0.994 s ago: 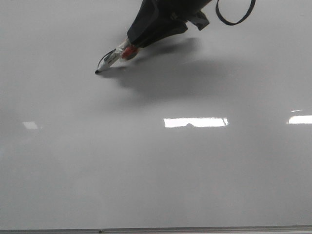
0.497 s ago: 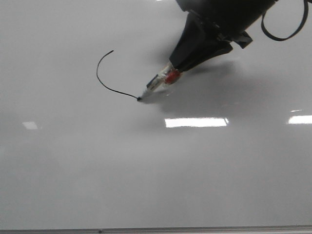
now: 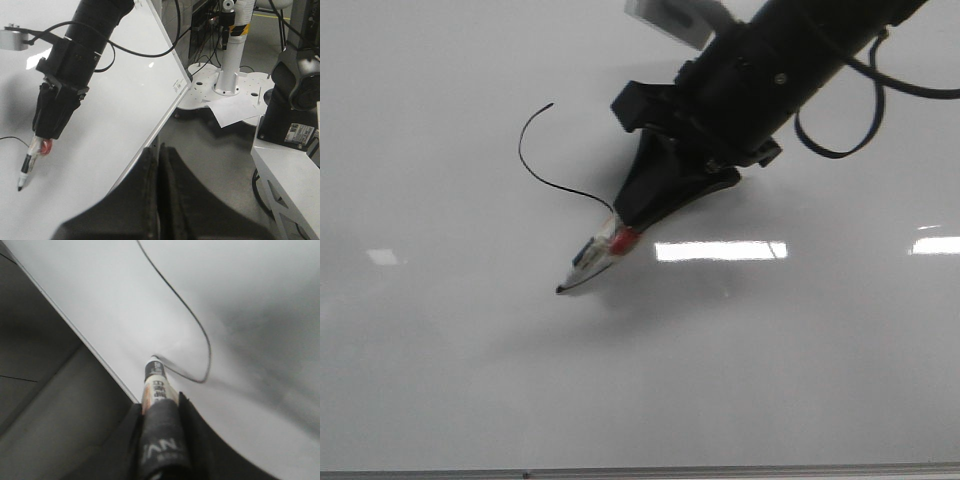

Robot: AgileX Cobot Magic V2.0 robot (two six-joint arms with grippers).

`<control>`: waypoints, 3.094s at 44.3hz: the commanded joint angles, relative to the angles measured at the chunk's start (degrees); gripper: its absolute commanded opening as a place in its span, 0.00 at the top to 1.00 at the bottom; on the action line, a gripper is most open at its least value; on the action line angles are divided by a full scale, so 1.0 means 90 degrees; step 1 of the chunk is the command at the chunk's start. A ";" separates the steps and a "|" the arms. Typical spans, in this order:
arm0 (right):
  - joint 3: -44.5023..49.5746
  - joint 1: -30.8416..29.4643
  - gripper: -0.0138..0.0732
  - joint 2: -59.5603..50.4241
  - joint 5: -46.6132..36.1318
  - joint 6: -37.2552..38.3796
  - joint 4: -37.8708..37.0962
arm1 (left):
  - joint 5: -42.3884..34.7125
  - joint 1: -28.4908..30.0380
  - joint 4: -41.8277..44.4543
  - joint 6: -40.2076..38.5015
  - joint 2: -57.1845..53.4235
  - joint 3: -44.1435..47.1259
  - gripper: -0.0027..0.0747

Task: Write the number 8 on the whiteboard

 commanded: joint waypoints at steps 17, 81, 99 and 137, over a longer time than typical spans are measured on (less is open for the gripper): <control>-0.0989 -0.0118 0.92 -0.0325 -0.0274 -0.0049 0.0476 | -0.0441 -0.0022 -0.0111 -0.0058 0.0030 -0.0183 0.99; -0.2130 -0.0178 0.92 -0.1693 0.3337 -0.0956 0.0104 | -0.0630 -0.0022 -0.0496 -0.0067 0.0030 -0.0225 0.99; -0.2080 0.1324 0.92 -0.2146 0.4471 -0.0942 -0.0833 | 0.0966 -0.0022 -0.0150 -0.0235 0.1250 -0.1521 0.28; -0.2092 0.2237 0.92 -0.2614 0.4471 -0.0851 -0.0691 | 0.0605 -0.0022 0.0128 -0.0211 0.2153 -0.1963 0.87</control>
